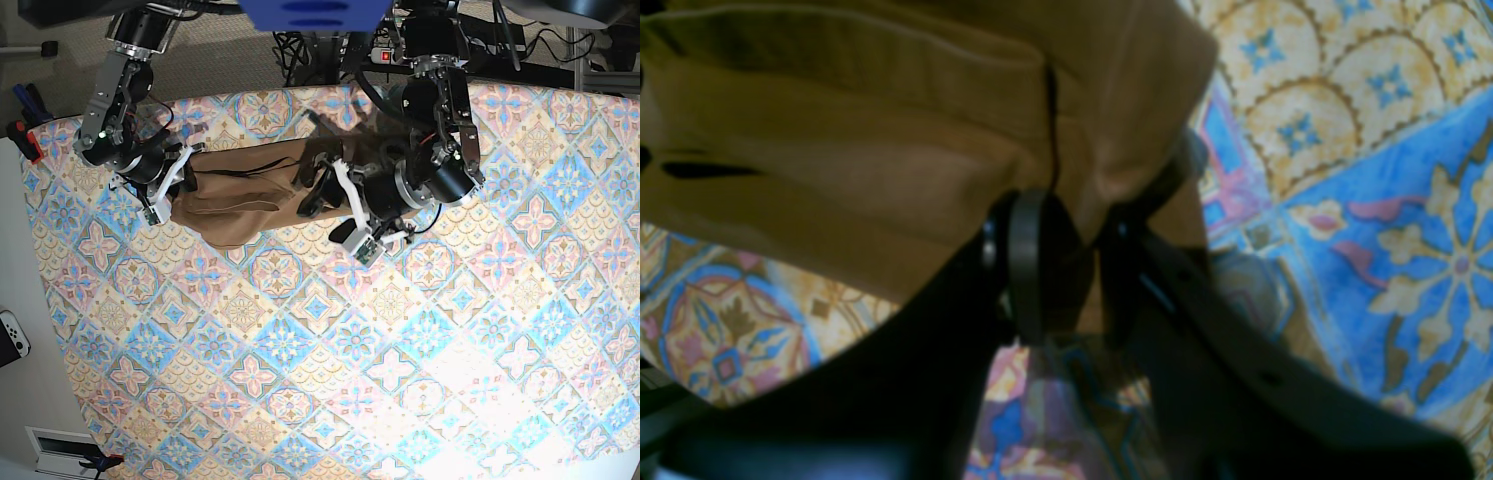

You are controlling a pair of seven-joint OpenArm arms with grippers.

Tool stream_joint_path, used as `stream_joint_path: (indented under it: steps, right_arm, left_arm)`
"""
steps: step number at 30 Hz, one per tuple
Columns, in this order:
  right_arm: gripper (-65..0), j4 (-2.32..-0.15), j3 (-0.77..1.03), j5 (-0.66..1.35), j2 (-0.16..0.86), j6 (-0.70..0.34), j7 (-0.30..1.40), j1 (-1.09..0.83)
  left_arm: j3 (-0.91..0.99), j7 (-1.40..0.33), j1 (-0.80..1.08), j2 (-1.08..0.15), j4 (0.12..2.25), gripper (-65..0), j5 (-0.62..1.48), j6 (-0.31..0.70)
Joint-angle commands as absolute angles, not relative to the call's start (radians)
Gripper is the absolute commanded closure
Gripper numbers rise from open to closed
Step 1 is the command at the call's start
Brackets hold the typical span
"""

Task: Layout the t-shirt on the table in an organized manner, then fold the t-shirt properly
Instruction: 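Lower the folded shirt end onto the shirt with the left gripper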

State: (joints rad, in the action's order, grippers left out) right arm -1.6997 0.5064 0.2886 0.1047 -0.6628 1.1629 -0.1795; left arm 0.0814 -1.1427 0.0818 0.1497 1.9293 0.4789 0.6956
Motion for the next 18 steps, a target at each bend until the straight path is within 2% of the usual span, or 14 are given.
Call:
stream_joint_path:
  steps: [1, 4, 6, 9, 12, 15, 18]
  right_arm:
    - [-13.3, -1.716, 0.509, 0.309, 0.116, -0.665, 1.148, -0.17]
    - [-13.3, -1.715, 0.509, 0.309, 0.116, -0.665, 1.147, -0.17]
    - [-13.3, -1.715, 0.509, 0.309, 0.116, -0.665, 1.145, -0.17]
    - [-13.3, -1.715, 0.509, 0.309, 0.116, -0.665, 1.145, -0.168]
    - [-13.3, -1.715, 0.509, 0.309, 0.116, -0.665, 1.144, -0.168]
    - [-13.3, -1.715, 0.509, 0.309, 0.116, -0.665, 1.144, -0.166]
    - [-13.3, -1.715, 0.509, 0.309, 0.116, -0.665, 1.144, -0.165]
  left_arm:
    - [0.077, -1.121, 0.07, 0.157, 1.972, -37.2, 0.504, 0.698]
    - [0.084, -1.124, 0.097, 0.147, 2.061, -36.8, 0.504, 0.698]
    - [0.082, -1.124, 0.13, 0.099, 2.111, -33.4, 0.506, 0.698]
    - [0.114, -1.116, 0.173, 0.008, 2.115, -19.3, 0.542, 0.698]
    - [0.232, -1.116, 0.194, -0.036, 2.114, 0.0, 0.619, 0.698]
    - [0.364, -1.116, 0.191, -0.048, 2.112, 0.0, 0.661, 0.698]
    - [0.389, -1.124, 0.165, -0.067, 2.101, 0.0, 0.661, 0.698]
